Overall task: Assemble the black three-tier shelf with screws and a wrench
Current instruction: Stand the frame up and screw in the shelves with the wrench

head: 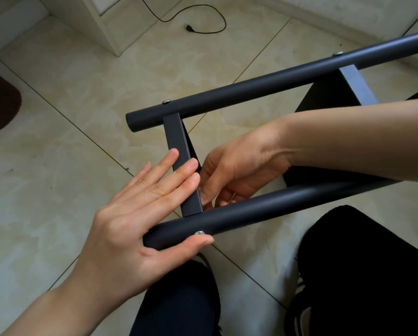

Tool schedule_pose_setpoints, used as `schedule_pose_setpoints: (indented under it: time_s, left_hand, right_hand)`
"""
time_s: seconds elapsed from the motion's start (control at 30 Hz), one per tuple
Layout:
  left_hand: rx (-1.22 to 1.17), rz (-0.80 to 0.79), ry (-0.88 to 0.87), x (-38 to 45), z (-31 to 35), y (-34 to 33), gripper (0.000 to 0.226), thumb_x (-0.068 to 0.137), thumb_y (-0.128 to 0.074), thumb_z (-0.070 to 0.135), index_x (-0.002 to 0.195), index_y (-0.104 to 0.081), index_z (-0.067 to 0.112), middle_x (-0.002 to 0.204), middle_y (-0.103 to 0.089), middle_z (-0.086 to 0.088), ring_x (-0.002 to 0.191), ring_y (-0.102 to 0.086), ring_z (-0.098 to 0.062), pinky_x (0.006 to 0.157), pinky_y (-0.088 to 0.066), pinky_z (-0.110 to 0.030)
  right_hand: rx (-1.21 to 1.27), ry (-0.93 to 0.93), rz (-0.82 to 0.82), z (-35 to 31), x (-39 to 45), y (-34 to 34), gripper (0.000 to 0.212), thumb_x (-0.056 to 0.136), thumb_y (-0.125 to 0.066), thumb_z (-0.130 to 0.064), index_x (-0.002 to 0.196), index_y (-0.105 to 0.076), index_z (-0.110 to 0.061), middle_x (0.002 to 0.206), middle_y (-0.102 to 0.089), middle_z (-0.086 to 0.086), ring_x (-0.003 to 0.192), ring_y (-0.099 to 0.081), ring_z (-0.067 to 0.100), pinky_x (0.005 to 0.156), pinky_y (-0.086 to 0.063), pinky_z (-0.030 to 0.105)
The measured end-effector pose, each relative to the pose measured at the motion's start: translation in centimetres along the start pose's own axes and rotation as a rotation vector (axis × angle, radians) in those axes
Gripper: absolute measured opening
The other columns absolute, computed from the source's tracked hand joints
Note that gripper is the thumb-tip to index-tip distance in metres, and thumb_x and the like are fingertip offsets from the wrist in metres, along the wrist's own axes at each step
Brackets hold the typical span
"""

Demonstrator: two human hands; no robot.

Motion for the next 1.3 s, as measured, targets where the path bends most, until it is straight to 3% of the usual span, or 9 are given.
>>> schedule_pose_setpoints:
  time_s: [0.1,0.37,0.53,0.7,0.83,1.03,1.13,1.23,1.3]
  left_hand:
    - [0.02,0.004,0.01,-0.1,-0.2,-0.1,0.064,0.084,-0.071,0.045,0.132,-0.057,0.005,0.143,-0.054,-0.006,0.143,-0.044,-0.021,0.117,-0.037,-0.046]
    - [0.004,0.0,0.008,-0.1,-0.1,-0.2,0.064,0.083,-0.072,0.044,0.132,-0.057,0.006,0.144,-0.054,-0.006,0.143,-0.044,-0.023,0.116,-0.038,-0.051]
    - [0.018,0.011,0.001,-0.1,-0.1,-0.2,0.065,0.083,-0.072,0.045,0.132,-0.056,0.005,0.144,-0.054,-0.006,0.143,-0.044,-0.023,0.117,-0.037,-0.05]
    - [-0.04,0.022,0.032,-0.2,0.0,-0.3,0.064,0.083,-0.072,0.043,0.132,-0.057,0.005,0.144,-0.054,-0.006,0.144,-0.043,-0.023,0.117,-0.037,-0.049]
    - [-0.136,0.033,0.083,-0.3,-0.1,-0.7,0.063,0.083,-0.072,0.039,0.134,-0.056,0.006,0.146,-0.052,-0.004,0.146,-0.039,-0.022,0.119,-0.035,-0.036]
    - [-0.285,0.096,0.213,-1.2,0.1,-1.5,0.065,0.083,-0.072,0.035,0.141,-0.053,0.013,0.155,-0.045,0.006,0.148,-0.035,-0.014,0.118,-0.031,-0.024]
    - [-0.582,0.235,0.391,-2.5,-0.2,-2.1,0.085,0.074,-0.086,0.034,0.148,-0.045,0.034,0.152,-0.047,0.019,0.142,-0.043,-0.007,0.109,-0.041,-0.02]
    - [-0.89,0.402,0.564,-3.6,0.0,-3.6,0.092,0.071,-0.086,0.025,0.147,-0.037,0.045,0.144,-0.053,0.023,0.133,-0.052,-0.003,0.095,-0.05,-0.015]
    - [-0.961,0.438,0.647,-4.0,0.1,-4.7,0.083,0.073,-0.089,0.026,0.141,-0.044,0.042,0.135,-0.062,0.022,0.126,-0.058,-0.002,0.088,-0.051,-0.012]
  right_hand:
    - [-0.03,-0.009,0.044,-0.2,0.3,0.3,0.012,0.098,-0.051,-0.006,0.099,-0.062,-0.001,0.086,-0.064,0.01,0.066,-0.06,0.013,0.063,-0.054,0.021]
    - [-0.052,-0.004,0.07,-0.4,0.4,-0.1,0.012,0.096,-0.05,-0.004,0.096,-0.062,-0.002,0.078,-0.063,0.008,0.065,-0.057,0.014,0.061,-0.048,0.021]
    - [0.001,-0.022,0.069,-0.2,0.3,0.0,0.013,0.097,-0.052,-0.006,0.097,-0.065,-0.003,0.084,-0.068,0.009,0.069,-0.065,0.015,0.064,-0.056,0.024]
    - [-0.051,0.0,0.145,0.3,-0.8,0.3,0.024,0.097,-0.058,-0.016,0.113,-0.066,0.001,0.095,-0.069,0.011,0.077,-0.066,0.018,0.072,-0.056,0.027]
    - [-0.108,0.029,0.234,0.4,-2.6,0.5,0.025,0.097,-0.06,-0.022,0.112,-0.07,-0.006,0.088,-0.07,0.005,0.077,-0.063,0.017,0.071,-0.053,0.025]
    - [-0.665,0.091,0.517,-1.0,-5.8,-1.5,0.025,0.093,-0.053,-0.048,0.098,-0.073,-0.034,0.088,-0.072,-0.014,0.081,-0.067,0.002,0.078,-0.053,0.023]
    - [-0.787,0.125,0.615,-0.9,-7.2,-3.7,0.025,0.091,-0.052,-0.054,0.104,-0.067,-0.038,0.088,-0.069,-0.017,0.08,-0.064,-0.004,0.071,-0.052,0.015]
    - [-0.917,0.084,0.713,-0.1,-7.5,-5.2,0.017,0.093,-0.054,-0.054,0.103,-0.057,-0.04,0.084,-0.065,-0.012,0.071,-0.064,0.006,0.064,-0.054,0.026]
    - [-0.978,0.046,0.79,0.3,-7.4,-5.8,0.02,0.095,-0.051,-0.054,0.106,-0.055,-0.037,0.084,-0.062,-0.01,0.072,-0.062,0.01,0.067,-0.054,0.034]
Point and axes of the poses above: each hand's wrist, its own x-axis towards the middle knuckle, its own y-axis out of the back of the hand, z = x × y, the point moved 5 cm from there along x, towards the middle knuckle
